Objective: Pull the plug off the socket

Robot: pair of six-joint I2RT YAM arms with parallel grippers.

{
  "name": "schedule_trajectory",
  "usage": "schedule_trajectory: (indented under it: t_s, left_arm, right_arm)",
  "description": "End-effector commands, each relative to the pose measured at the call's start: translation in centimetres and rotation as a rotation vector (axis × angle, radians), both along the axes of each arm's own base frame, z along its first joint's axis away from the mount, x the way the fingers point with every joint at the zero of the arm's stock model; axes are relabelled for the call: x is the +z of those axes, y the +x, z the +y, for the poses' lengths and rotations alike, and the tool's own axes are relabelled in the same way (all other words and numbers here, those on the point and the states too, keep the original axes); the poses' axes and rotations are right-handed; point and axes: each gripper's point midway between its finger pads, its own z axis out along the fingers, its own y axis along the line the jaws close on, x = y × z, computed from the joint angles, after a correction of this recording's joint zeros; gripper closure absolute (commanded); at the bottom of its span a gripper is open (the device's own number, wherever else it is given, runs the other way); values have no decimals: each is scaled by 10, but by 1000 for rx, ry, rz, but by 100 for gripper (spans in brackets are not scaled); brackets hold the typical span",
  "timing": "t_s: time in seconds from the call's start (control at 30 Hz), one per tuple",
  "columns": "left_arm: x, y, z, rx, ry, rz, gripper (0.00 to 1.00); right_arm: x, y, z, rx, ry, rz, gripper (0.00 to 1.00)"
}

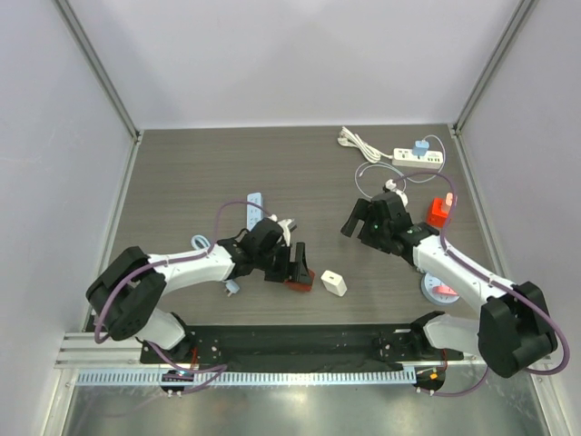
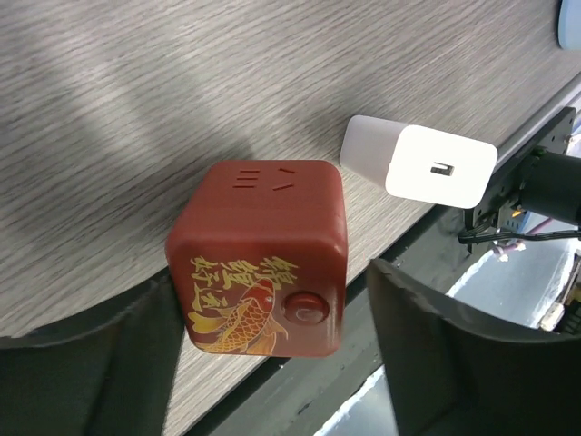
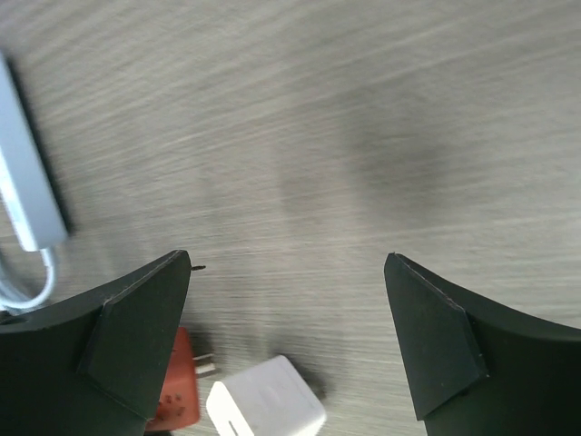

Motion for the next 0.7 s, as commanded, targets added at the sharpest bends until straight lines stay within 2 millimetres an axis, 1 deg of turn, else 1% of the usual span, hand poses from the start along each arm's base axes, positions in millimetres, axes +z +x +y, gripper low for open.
schedule_trajectory:
  t_s: [0.0, 0.03, 0.07, 0.1, 0.13, 0.17, 0.2, 0.23, 0.27, 0.3, 0.4, 0.5, 0.53, 0.6, 0.63, 0.67]
  left_arm:
    - [34, 14, -13, 1, -70, -92, 19]
    - [38, 17, -10, 12, -63, -112, 14]
    - [49, 20, -10, 15, -72, -140, 12]
    - [51, 18, -5, 14, -50, -140, 11]
    - [55, 21, -1, 17, -34, -166, 8]
    - [65, 23, -2, 16, -39, -187, 7]
    - [71, 22, 3, 23, -28, -197, 6]
    - [76, 24, 6, 23, -21, -216, 2]
    - [86, 28, 6, 35, -22, -245, 1]
    - [92, 28, 11, 41, -17, -256, 0]
    - [108, 32, 15, 50, -15, -304, 0]
    - [119, 33, 11, 33, -38, -332, 0]
    - [122, 34, 10, 27, -47, -337, 1]
    - [127, 32, 1, 0, -85, -337, 1]
    - [123, 32, -3, -11, -90, -323, 2]
    - [127, 33, -10, -24, -123, -326, 2]
  right_arm:
    - [-2, -4, -16, -25, -43, -1, 6]
    - [-2, -5, -18, -27, -48, 4, 6]
    - [-3, -4, -22, -38, -53, 7, 5]
    - [-2, -3, -25, -38, -62, 6, 6]
    - [-2, -3, -29, -51, -77, 12, 5]
    - [-1, -3, -33, -61, -89, 12, 5]
    - [0, -2, -39, -74, -100, 13, 5]
    - [2, -2, -43, -83, -116, 12, 5]
    - [2, -1, -49, -98, -132, 10, 5]
    - [4, 1, -56, -119, -142, 7, 5]
    - [8, 4, -73, -164, -174, 11, 5]
    - [15, 11, -95, -229, -197, 12, 5]
    - [20, 15, -106, -262, -207, 12, 5]
    - [25, 19, -122, -306, -244, 12, 5]
    - [31, 22, -129, -325, -254, 12, 5]
    - [36, 25, -140, -352, -266, 11, 5]
